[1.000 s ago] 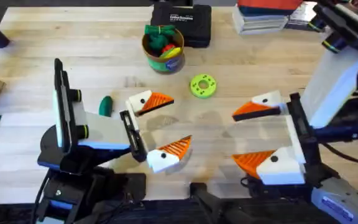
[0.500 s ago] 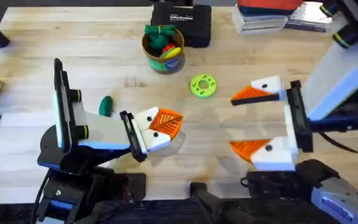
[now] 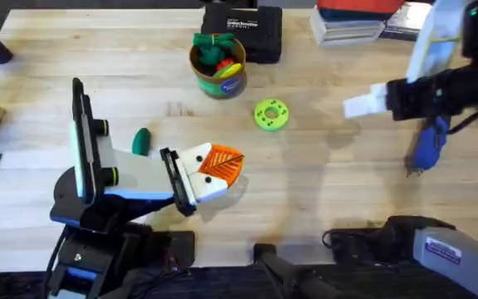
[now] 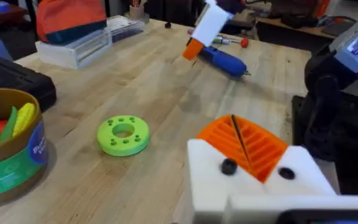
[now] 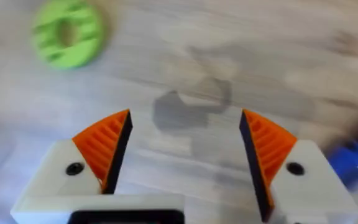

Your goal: Pick up the gripper from the table and insert it into the empty holder that is missing its gripper. Then pick up a screw, insert it into the mounting hole, and use the screwdriver to tighten it. Finally, clean up the table by picking up the vegetable and placing it into the bucket.

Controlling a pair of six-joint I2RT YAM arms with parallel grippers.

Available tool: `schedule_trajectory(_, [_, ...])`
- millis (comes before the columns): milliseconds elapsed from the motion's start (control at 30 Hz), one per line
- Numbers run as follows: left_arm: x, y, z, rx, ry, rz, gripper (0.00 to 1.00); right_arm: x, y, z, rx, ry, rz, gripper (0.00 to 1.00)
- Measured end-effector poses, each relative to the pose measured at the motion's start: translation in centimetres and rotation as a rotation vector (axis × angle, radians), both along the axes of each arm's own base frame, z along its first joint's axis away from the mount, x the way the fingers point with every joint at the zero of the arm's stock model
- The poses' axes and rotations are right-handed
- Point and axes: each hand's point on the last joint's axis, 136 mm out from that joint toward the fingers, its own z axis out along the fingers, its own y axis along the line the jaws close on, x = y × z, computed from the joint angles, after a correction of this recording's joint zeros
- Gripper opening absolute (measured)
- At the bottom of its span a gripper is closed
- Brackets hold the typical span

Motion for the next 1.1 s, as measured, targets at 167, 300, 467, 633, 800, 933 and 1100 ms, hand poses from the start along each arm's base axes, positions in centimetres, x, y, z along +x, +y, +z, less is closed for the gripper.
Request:
schedule_trajectory(167, [0.0,0.0,0.0,0.0,0.0,0.0,0.007,1.1,-8.2,1.5,-0.191,-0.002,-0.321,0.994])
schedule_trajectory(300, [0.0,0.0,0.0,0.0,0.0,0.0,0.007,0.8,-13.1,2.3,-0.266,-0.015,-0.497,0.994])
schedule_trajectory(467, [0.0,0.0,0.0,0.0,0.0,0.0,0.007,-0.9,-17.8,-0.5,-0.29,0.109,-0.649,0.994])
schedule_trajectory(633, [0.0,0.0,0.0,0.0,0.0,0.0,0.007,-1.1,-20.3,-4.1,-0.288,0.209,-0.705,0.994])
schedule_trajectory(800, [0.0,0.0,0.0,0.0,0.0,0.0,0.007,-0.5,-21.2,-6.8,-0.281,0.256,-0.71,0.994])
schedule_trajectory(933, [0.0,0.0,0.0,0.0,0.0,0.0,0.007,0.0,-21.6,-8.7,-0.275,0.282,-0.705,0.994])
schedule_trajectory(1100, [0.0,0.0,0.0,0.0,0.0,0.0,0.007,0.5,-21.4,-9.9,-0.224,0.289,-0.69,0.994])
